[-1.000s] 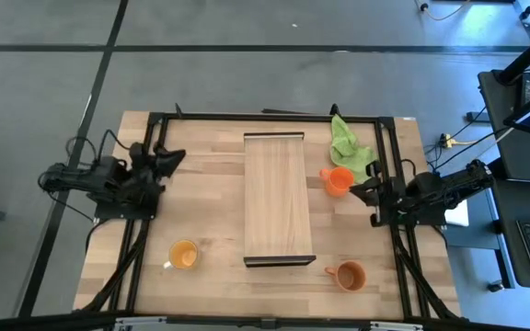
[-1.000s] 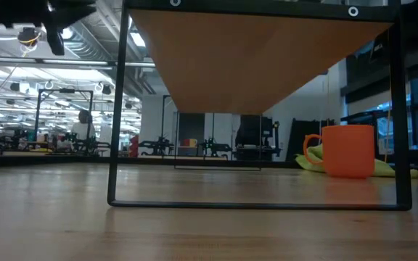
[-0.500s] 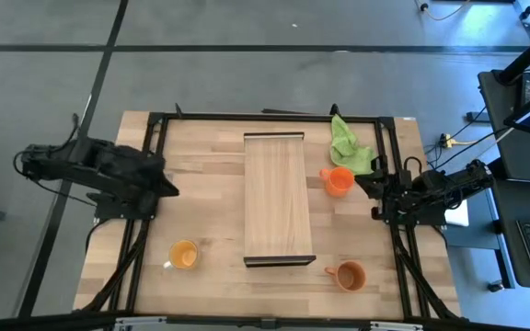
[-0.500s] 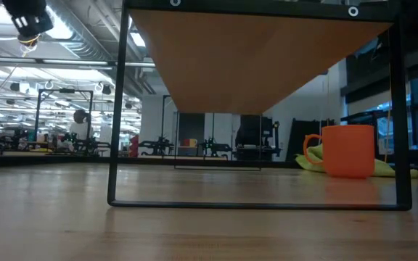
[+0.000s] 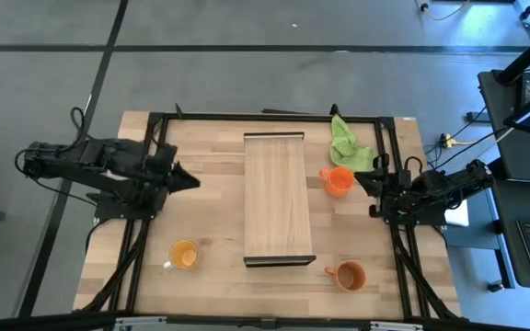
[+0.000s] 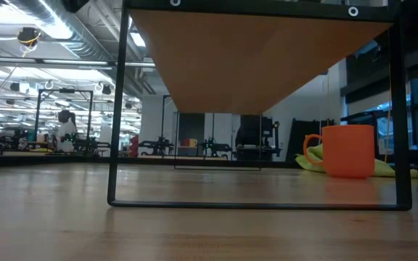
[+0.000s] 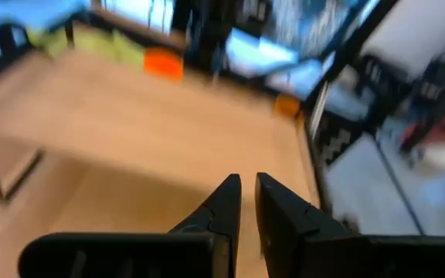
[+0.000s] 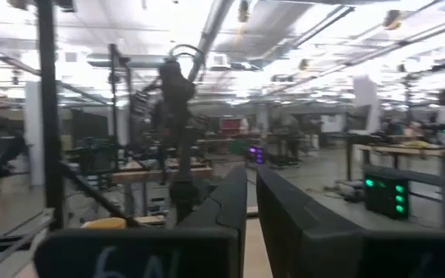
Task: Stack small to large cups/mugs on shelf
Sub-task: Put the orange mug on the shelf
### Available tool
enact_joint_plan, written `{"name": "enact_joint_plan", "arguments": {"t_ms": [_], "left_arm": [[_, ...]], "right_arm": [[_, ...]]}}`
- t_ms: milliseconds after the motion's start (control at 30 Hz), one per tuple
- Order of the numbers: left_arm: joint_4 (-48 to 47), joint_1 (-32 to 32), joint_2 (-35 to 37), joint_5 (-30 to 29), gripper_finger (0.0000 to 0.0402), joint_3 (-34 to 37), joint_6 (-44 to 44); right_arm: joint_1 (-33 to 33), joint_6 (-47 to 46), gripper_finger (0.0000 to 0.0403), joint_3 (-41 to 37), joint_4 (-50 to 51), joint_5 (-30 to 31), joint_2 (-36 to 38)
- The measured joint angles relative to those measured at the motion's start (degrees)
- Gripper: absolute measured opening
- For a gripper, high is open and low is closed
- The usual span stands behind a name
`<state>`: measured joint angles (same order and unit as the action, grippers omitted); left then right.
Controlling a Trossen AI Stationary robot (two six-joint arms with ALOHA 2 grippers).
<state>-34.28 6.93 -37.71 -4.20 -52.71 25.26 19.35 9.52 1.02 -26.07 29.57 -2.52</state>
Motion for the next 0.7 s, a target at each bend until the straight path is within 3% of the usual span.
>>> {"name": "enact_joint_plan", "arguments": {"t_ms": [133, 400, 533, 700], "left_arm": [[5.6, -1.8, 0.0, -3.0, 0.0035, 0.0, 1.8], [10.0, -7.1, -0.2, -3.3, 0.0035, 0.0, 4.2], [9.9, -8.9, -0.6, -3.0, 0.0035, 0.0, 5.7], [8.6, -10.0, -1.4, -2.1, 0.0035, 0.0, 6.1]], "right_arm": [[-0.1, -0.4, 0.0035, 0.0, -6.7, 4.3, 0.0], [-0.4, -0.2, 0.0035, 0.9, -25.7, 1.6, 0.0], [-0.4, -0.8, 0.0035, 7.7, -22.0, -0.5, -1.2], [-0.4, 3.9, 0.0035, 22.0, -2.6, 1.3, -10.1]]}}
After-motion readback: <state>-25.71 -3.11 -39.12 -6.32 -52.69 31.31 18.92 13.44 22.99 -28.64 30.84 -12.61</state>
